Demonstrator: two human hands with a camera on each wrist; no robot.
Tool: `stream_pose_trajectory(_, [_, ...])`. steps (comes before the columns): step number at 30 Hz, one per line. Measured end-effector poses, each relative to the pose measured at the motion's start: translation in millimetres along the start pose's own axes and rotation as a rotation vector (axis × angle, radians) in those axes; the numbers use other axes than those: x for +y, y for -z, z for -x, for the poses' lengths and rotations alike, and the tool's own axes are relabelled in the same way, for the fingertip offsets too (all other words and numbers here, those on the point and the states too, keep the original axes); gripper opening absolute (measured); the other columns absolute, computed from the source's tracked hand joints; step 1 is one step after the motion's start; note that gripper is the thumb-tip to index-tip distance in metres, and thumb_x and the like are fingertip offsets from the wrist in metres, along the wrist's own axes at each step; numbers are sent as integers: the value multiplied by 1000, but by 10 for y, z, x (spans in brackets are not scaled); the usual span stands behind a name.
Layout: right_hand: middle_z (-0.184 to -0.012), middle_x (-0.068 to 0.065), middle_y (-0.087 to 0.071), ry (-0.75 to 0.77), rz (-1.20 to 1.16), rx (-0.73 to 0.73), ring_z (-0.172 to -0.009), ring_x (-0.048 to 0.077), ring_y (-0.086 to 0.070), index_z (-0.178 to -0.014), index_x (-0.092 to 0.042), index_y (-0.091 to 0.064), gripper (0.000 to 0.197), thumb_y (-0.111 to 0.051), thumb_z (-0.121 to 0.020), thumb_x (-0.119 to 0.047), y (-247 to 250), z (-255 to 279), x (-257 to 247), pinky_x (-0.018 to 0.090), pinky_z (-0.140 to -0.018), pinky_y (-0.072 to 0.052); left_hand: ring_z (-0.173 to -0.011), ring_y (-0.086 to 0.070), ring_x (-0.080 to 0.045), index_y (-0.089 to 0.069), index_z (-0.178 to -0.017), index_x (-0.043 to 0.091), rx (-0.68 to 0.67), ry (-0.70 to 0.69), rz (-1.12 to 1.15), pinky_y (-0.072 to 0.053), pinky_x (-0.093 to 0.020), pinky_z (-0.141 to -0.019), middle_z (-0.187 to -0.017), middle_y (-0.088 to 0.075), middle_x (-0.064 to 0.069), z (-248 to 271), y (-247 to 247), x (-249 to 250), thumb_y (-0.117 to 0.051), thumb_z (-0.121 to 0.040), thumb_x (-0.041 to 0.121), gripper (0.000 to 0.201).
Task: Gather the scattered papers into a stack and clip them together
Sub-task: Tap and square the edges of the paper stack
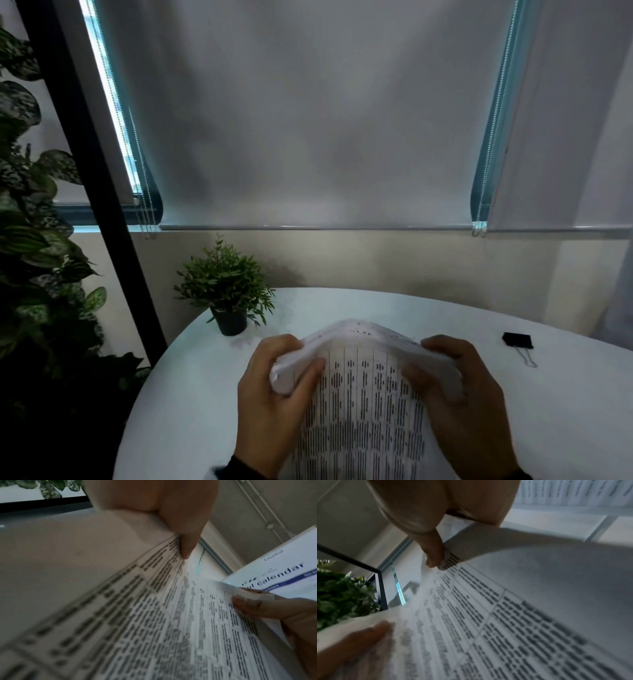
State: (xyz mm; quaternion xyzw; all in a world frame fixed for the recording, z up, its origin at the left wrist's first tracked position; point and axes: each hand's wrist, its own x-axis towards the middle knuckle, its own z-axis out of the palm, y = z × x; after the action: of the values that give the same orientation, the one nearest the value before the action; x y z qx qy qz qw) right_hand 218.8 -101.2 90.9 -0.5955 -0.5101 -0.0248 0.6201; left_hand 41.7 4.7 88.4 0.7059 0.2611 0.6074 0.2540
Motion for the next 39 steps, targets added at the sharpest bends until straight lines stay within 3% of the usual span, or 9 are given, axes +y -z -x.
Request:
stream_pose_trajectory(5, [-99, -25, -60, 65, 9, 41, -86, -7, -60, -95, -44, -54, 25, -71, -78, -39, 26, -54, -98, 5, -66, -47, -89, -60, 5, -54, -93, 45, 21, -35, 24, -45, -3, -70, -99, -62, 25, -110, 60, 39, -78, -63, 37, 39])
stream_pose_trajectory(8, [-107, -36, -54, 13, 1, -24, -96, -19, -53, -103, -51, -54, 54, -82, -62, -30, 92, -29, -38, -3, -76, -39, -106, -56, 4, -52, -108, 45, -24, -4, 8, -46, -11, -86, -114, -58, 24, -56, 143, -33, -79, -58, 46, 57])
stream_pose_trajectory(12, [-95, -39, -60, -61, -45, -32, -87, -17, -58, -87, -57, -55, 64, -82, -65, -4, 39, -18, 52, -3, -69, -41, -84, -61, 2, -55, -85, 48, -36, 137, 53, -56, -31, -65, -94, -61, 29, -20, 67, -26, -90, -55, 31, 49])
stream_pose_trajectory(14, [-94, -34, -63, -47, -70, -8, -85, -12, -60, -86, -55, -57, 61, -81, -66, -2, 64, -58, 20, 0, -68, -44, -83, -61, 0, -55, -87, 45, -13, 121, 52, -55, -27, -62, -93, -62, 26, -64, 60, 52, -90, -57, 27, 50])
stream_pose_trajectory(19, [-112, -35, -54, -144, -111, -70, -100, -7, -57, -110, -66, -42, 77, -81, -44, -60, 137, -63, -59, 11, -86, -47, -98, -62, 1, -36, -126, 40, -51, 221, 221, -47, -6, -77, -102, -65, 7, -22, 91, -11, -94, -42, 26, 103])
stream_pose_trajectory(25, [-89, -40, -55, -115, -177, -34, -80, -11, -59, -80, -65, -45, 79, -74, -68, 8, 86, 36, -48, 1, -57, -44, -70, -67, -10, -57, -84, 14, -139, 375, 230, -52, -15, -54, -83, -70, 2, -22, 58, 39, -88, -55, 5, 44])
stream_pose_trajectory(30, [-101, -22, -63, -187, -355, -36, -86, -15, -61, -125, -46, -26, 120, -96, -29, -31, 151, -11, 43, 0, -70, -46, -88, -68, -6, -50, -112, 27, -167, 387, 370, -53, -14, -62, -96, -70, 12, -24, 143, -8, -95, -33, 20, 92])
stream_pose_trajectory(35, [-95, -7, -67, -214, -338, -61, -78, -4, -63, -93, -39, -57, 63, -85, -40, -60, 147, -10, 50, 9, -66, -50, -75, -73, -18, -69, -87, 16, -179, 482, 379, -54, -17, -56, -79, -77, 2, 37, 81, -41, -93, -44, 8, 49])
stream_pose_trajectory(39, [-89, -21, -67, -195, -336, -74, -78, -3, -64, -96, -24, -53, 64, -86, -42, -29, 227, -67, 8, 8, -62, -50, -82, -72, -18, -57, -102, 16, -192, 404, 510, -55, -20, -59, -90, -74, 0, -63, 160, 31, -88, -30, 21, 79])
